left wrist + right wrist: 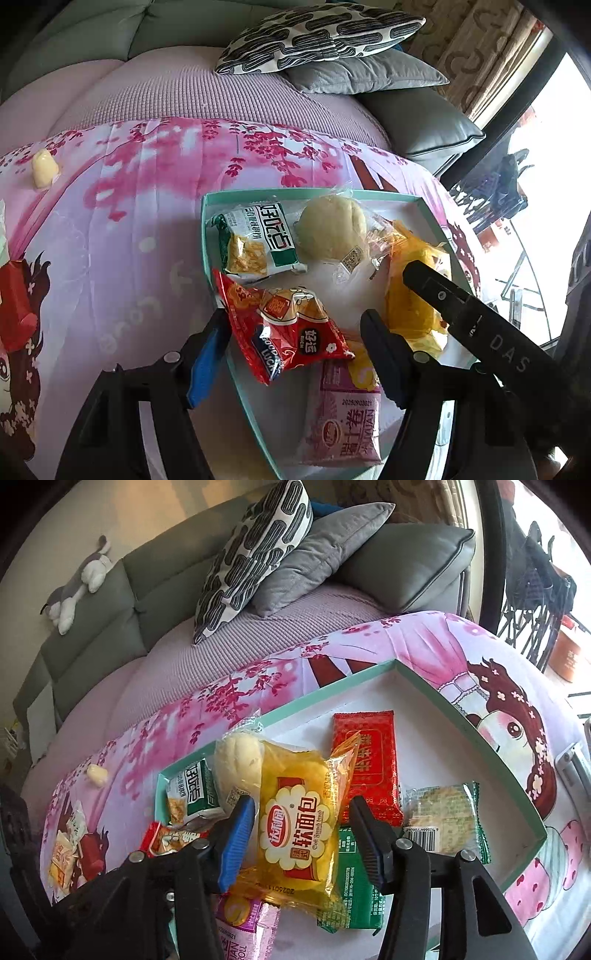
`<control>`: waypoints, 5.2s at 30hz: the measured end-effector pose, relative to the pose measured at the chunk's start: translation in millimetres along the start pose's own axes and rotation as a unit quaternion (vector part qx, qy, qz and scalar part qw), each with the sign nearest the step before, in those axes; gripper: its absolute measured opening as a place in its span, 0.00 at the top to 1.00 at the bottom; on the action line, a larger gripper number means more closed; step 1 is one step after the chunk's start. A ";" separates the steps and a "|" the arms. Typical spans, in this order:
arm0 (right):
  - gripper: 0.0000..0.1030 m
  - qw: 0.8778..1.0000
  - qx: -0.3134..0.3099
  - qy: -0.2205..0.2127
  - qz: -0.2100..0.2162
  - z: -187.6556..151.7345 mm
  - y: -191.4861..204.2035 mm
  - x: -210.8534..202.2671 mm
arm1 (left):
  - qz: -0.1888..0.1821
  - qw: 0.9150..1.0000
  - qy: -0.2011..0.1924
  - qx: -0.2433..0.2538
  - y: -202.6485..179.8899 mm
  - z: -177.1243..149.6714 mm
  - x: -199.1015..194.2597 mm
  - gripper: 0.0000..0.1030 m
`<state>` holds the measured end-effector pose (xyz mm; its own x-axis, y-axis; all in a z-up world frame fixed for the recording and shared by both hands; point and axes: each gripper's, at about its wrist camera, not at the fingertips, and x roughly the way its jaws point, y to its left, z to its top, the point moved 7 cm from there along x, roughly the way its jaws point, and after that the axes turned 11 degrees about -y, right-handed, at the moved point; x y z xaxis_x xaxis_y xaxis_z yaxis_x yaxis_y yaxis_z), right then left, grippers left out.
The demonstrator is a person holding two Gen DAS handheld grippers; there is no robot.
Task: Organize snacks
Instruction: 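Lower both bags into the tray and open both tools, then withdraw both tools from the tray back toward the snack pile, then grasp the red box pack with the right tool while the left tool grasps the cream swiss-roll bag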
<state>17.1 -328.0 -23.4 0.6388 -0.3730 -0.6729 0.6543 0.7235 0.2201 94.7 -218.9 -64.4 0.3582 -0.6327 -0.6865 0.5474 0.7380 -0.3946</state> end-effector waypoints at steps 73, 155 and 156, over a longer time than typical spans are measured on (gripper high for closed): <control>0.00 0.998 -0.045 -0.017 0.027 -2.5 24.5 -10.1 | 0.250 0.960 -0.056 -0.111 136.7 12.4 -80.7 0.00; 0.00 0.933 -0.288 0.102 0.190 -151.7 314.1 54.7 | 0.360 0.933 -0.022 -0.023 314.6 19.3 -115.5 0.00; 0.00 0.934 -0.286 0.102 0.189 -152.0 314.6 55.2 | 0.360 0.932 -0.020 -0.021 314.0 19.3 -114.9 0.00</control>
<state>196.6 -32.7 -98.6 0.6514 0.0485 -0.7572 0.0368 0.9948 0.0954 240.0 81.1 -97.7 0.6503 0.0233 -0.7593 0.1229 0.9831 0.1355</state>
